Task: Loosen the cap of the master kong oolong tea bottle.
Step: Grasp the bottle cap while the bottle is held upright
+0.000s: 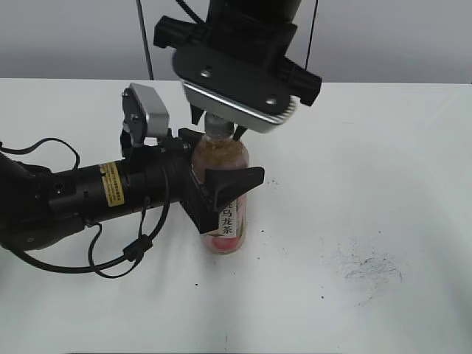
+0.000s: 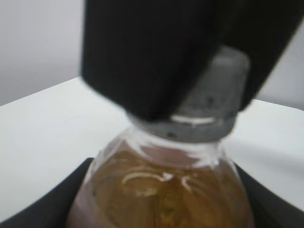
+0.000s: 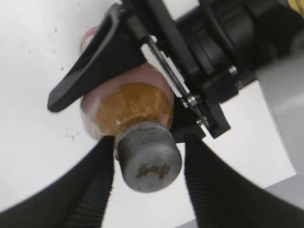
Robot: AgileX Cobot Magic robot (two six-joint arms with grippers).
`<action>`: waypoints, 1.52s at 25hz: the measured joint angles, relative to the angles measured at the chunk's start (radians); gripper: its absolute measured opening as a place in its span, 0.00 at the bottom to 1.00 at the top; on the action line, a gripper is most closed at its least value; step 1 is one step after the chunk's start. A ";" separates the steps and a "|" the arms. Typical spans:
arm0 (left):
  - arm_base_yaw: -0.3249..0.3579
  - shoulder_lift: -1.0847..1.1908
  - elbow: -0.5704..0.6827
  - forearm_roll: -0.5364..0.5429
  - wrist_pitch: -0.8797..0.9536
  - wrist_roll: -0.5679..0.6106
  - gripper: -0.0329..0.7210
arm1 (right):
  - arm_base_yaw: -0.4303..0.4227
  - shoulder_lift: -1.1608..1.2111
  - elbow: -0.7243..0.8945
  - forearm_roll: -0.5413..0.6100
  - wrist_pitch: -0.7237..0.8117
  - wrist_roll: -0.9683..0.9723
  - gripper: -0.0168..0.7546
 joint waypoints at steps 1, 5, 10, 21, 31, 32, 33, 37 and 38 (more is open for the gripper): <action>0.000 0.000 0.000 0.000 0.000 0.000 0.63 | 0.000 0.000 0.000 0.001 0.000 0.129 0.58; 0.000 0.000 0.000 0.000 0.000 -0.002 0.63 | 0.000 0.001 0.000 -0.018 0.000 0.635 0.83; 0.000 0.000 0.000 0.000 0.000 -0.003 0.63 | 0.000 0.001 0.000 -0.036 0.001 1.247 0.76; 0.000 0.000 0.000 -0.006 0.000 -0.004 0.63 | 0.000 0.001 0.000 -0.029 0.002 2.357 0.74; 0.000 0.000 0.000 -0.005 0.001 -0.004 0.63 | 0.001 0.001 0.000 -0.028 0.003 2.586 0.60; 0.000 0.000 0.000 -0.005 0.001 -0.004 0.63 | 0.002 0.001 0.000 -0.030 0.003 2.588 0.57; 0.000 0.000 0.000 -0.005 0.001 -0.004 0.63 | 0.004 0.001 0.000 -0.031 0.003 2.589 0.54; 0.000 0.000 0.000 -0.004 0.002 -0.003 0.63 | 0.008 0.001 0.000 -0.029 0.003 2.532 0.39; 0.000 0.000 0.000 -0.004 0.003 -0.003 0.63 | 0.009 0.001 0.000 -0.029 0.003 2.503 0.39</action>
